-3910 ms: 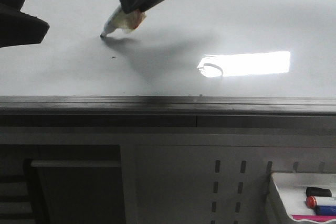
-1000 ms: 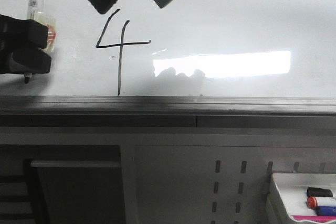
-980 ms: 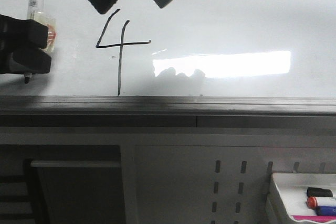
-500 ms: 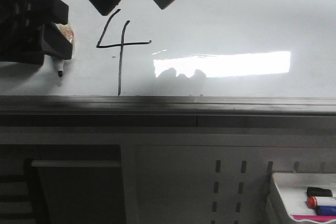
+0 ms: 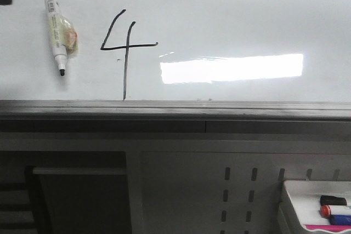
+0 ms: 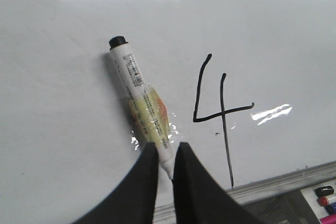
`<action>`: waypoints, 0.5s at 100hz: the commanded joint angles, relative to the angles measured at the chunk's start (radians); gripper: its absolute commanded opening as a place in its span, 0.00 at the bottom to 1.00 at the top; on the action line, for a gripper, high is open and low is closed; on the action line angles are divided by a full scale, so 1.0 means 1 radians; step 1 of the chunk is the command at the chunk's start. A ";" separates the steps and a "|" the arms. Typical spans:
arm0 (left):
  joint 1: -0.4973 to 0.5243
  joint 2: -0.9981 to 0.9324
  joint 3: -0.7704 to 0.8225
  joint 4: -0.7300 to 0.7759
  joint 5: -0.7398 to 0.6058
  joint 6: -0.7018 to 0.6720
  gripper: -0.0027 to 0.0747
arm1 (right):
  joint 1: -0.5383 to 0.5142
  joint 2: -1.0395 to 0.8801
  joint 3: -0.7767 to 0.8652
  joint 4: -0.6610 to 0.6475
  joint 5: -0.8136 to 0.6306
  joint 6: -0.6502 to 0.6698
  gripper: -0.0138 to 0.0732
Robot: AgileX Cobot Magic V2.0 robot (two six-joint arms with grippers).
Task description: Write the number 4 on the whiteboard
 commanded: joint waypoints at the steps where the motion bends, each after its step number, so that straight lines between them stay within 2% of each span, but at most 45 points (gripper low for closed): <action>1: 0.006 -0.119 0.025 0.013 -0.060 0.001 0.01 | -0.007 -0.116 0.081 -0.003 -0.191 -0.001 0.08; 22: 0.006 -0.393 0.185 0.100 -0.118 0.001 0.01 | -0.007 -0.372 0.387 -0.003 -0.431 -0.001 0.08; 50: 0.006 -0.653 0.350 0.193 -0.118 0.001 0.01 | -0.007 -0.659 0.651 -0.003 -0.480 -0.001 0.08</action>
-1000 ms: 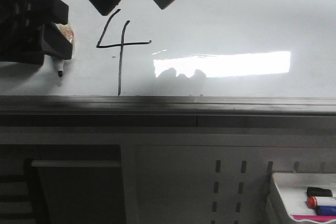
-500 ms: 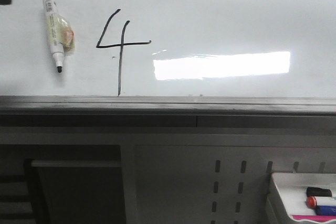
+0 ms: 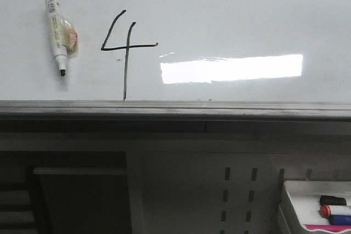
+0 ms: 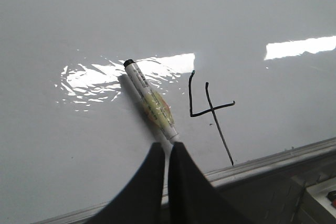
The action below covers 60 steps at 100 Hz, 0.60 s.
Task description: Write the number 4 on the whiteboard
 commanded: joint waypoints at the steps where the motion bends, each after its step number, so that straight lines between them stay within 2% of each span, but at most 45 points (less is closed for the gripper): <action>1: 0.006 -0.045 0.004 0.021 -0.082 0.001 0.01 | -0.007 -0.066 0.024 -0.003 -0.095 -0.003 0.08; 17: 0.006 -0.081 0.023 0.021 -0.082 0.001 0.01 | -0.007 -0.138 0.068 -0.003 -0.093 -0.003 0.08; 60: 0.006 -0.081 0.024 0.021 -0.076 0.001 0.01 | -0.007 -0.140 0.075 -0.003 -0.093 -0.003 0.08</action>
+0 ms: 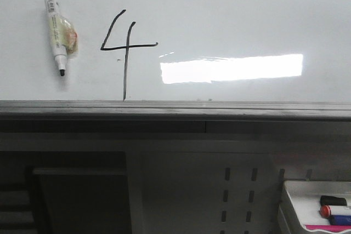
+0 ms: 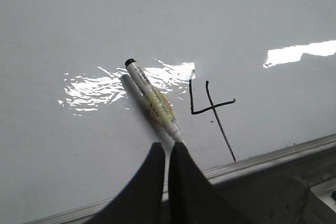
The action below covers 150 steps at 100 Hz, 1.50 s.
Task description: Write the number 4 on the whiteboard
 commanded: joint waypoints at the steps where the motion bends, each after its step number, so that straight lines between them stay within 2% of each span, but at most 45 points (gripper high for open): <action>1: 0.006 0.008 -0.029 -0.001 -0.076 0.001 0.01 | -0.007 0.005 -0.026 -0.003 -0.088 -0.003 0.08; 13: 0.006 0.008 -0.010 -0.001 -0.093 0.001 0.01 | -0.007 0.005 -0.026 -0.003 -0.088 -0.003 0.08; 21: 0.007 0.001 0.017 -0.074 -0.105 0.001 0.01 | -0.007 0.005 -0.026 -0.003 -0.088 -0.003 0.08; 30: 0.031 -0.022 0.047 -0.118 -0.061 0.001 0.01 | -0.007 0.005 -0.026 -0.003 -0.088 -0.003 0.08; 38: 0.089 -0.079 0.072 -0.116 -0.008 0.001 0.01 | -0.007 0.005 -0.026 -0.003 -0.088 -0.003 0.08; 62: 0.301 -0.188 0.151 -0.102 -0.001 0.001 0.01 | -0.007 0.005 -0.026 -0.003 -0.088 -0.003 0.08; 80: 0.427 -0.208 0.151 -0.101 0.200 0.001 0.01 | -0.007 0.005 -0.026 -0.003 -0.088 -0.003 0.08; 91: 0.444 -0.208 0.151 -0.099 0.307 0.001 0.01 | -0.007 0.005 -0.026 -0.003 -0.088 -0.003 0.08; 150: 0.444 -0.208 0.151 -0.099 0.306 0.001 0.01 | -0.007 0.005 -0.026 -0.003 -0.088 -0.003 0.08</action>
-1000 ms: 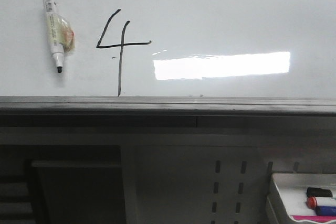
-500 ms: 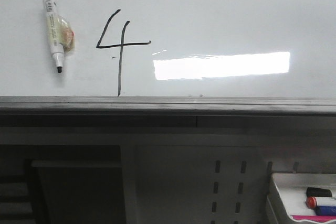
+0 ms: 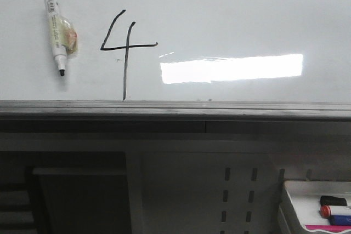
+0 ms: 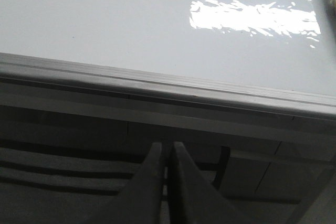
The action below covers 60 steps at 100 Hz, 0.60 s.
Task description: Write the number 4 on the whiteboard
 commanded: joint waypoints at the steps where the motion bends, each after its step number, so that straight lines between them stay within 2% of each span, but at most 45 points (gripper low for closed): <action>1: 0.003 -0.025 0.033 0.002 -0.036 0.001 0.01 | -0.007 0.005 -0.026 -0.003 -0.086 -0.003 0.08; 43: 0.003 -0.025 0.033 0.002 -0.036 0.001 0.01 | -0.007 0.005 -0.026 -0.003 -0.044 -0.003 0.08; 60: 0.003 -0.025 0.033 0.002 -0.036 0.001 0.01 | -0.072 0.005 -0.026 -0.037 -0.080 0.017 0.08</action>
